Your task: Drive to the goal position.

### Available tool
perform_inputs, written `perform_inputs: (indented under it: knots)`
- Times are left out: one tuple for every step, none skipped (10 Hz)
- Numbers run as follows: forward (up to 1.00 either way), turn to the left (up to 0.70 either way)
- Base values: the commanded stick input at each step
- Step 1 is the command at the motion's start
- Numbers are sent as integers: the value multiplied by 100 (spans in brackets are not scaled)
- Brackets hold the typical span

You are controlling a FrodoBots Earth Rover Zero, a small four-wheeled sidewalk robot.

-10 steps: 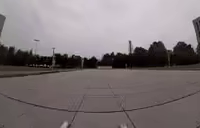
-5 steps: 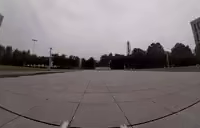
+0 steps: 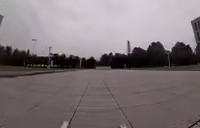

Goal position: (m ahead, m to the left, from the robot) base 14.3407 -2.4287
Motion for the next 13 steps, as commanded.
perform_inputs:
  knots:
    - [70, 0]
    - [70, 0]
    - [70, 0]
    - [70, 0]
    - [70, 0]
    - [70, 0]
    - [70, 0]
    - [70, 0]
    - [70, 0]
    - [70, 0]
    - [70, 0]
    - [70, 0]
    - [70, 0]
